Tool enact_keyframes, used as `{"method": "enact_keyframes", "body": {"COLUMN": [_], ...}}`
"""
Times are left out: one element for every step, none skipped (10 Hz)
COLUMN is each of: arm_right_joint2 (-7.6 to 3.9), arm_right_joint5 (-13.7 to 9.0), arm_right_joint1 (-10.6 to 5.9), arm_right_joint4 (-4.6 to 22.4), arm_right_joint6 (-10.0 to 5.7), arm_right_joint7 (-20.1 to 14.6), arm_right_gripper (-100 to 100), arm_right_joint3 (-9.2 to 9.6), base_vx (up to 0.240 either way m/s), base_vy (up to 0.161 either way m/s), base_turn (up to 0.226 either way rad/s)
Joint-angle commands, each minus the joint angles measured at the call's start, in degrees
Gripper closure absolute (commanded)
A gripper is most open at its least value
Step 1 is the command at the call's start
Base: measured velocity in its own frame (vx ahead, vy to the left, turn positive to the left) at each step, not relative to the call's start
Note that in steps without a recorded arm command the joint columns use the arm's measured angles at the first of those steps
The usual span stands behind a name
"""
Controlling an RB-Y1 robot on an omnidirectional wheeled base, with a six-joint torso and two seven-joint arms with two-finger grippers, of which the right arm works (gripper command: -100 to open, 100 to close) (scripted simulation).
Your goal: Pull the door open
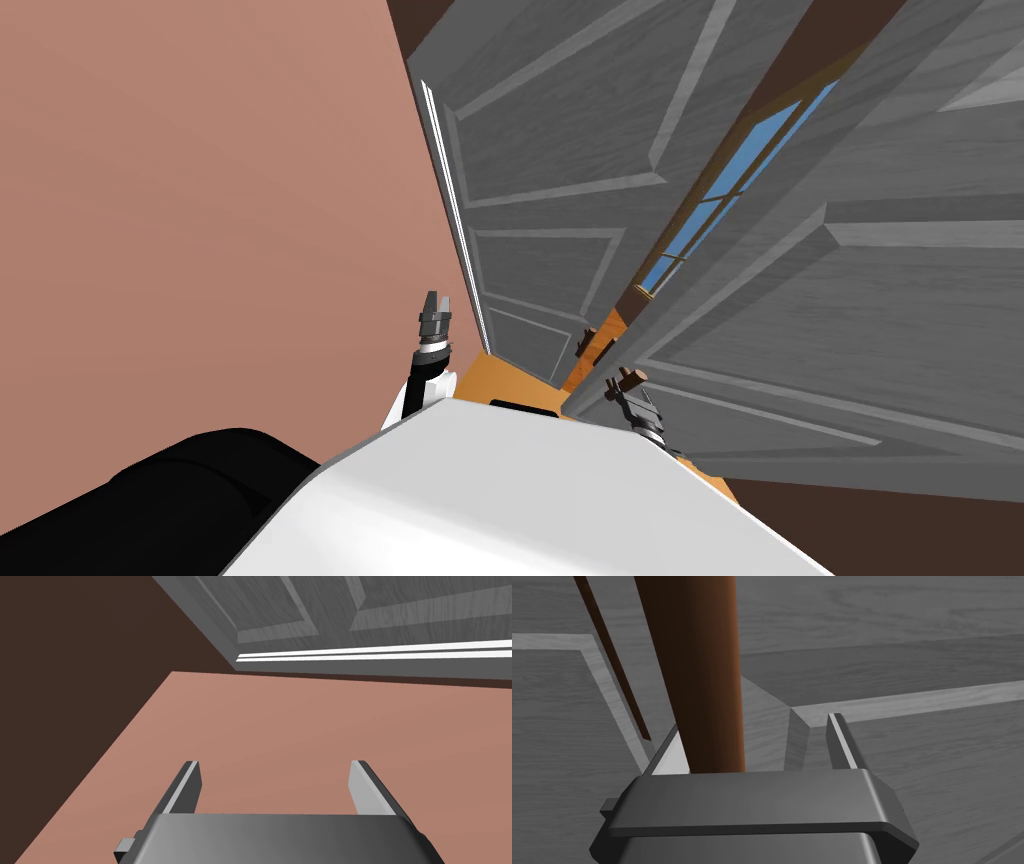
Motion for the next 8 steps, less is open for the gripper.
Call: {"method": "enact_keyframes", "body": {"arm_right_joint2": [-0.5,-1.46,-1.99,-2.82,-3.37,-4.17,-4.67,-5.31], "arm_right_joint5": [0.1,1.0,1.5,2.3,2.9,3.8,4.4,5.1], "arm_right_joint1": [0.4,0.99,1.26,1.61,1.82,2.09,2.24,2.43], "arm_right_joint4": [2.1,1.7,1.5,1.0,0.7,0.3,-0.1,-0.5], "arm_right_joint6": [-0.45,-1.75,-2.51,-3.73,-4.56,-5.78,-6.54,-7.54], "arm_right_joint7": [-0.6,-2.0,-2.9,-4.3,-5.2,-6.6,-7.5,-8.6], "arm_right_gripper": [100,100,100,100,100,100,100,100], "arm_right_joint3": [0.07,1.46,2.3,3.68,4.63,6.04,6.92,8.11], "base_vx": [-0.159,-0.211,-0.271,-0.28,-0.245,-0.241,-0.229,-0.211], "base_vy": [-0.026,-0.06,-0.046,-0.045,-0.065,-0.053,-0.091,-0.122], "base_turn": [0.034,0.153,0.207,0.253,0.21,0.255,0.18,0.206]}}
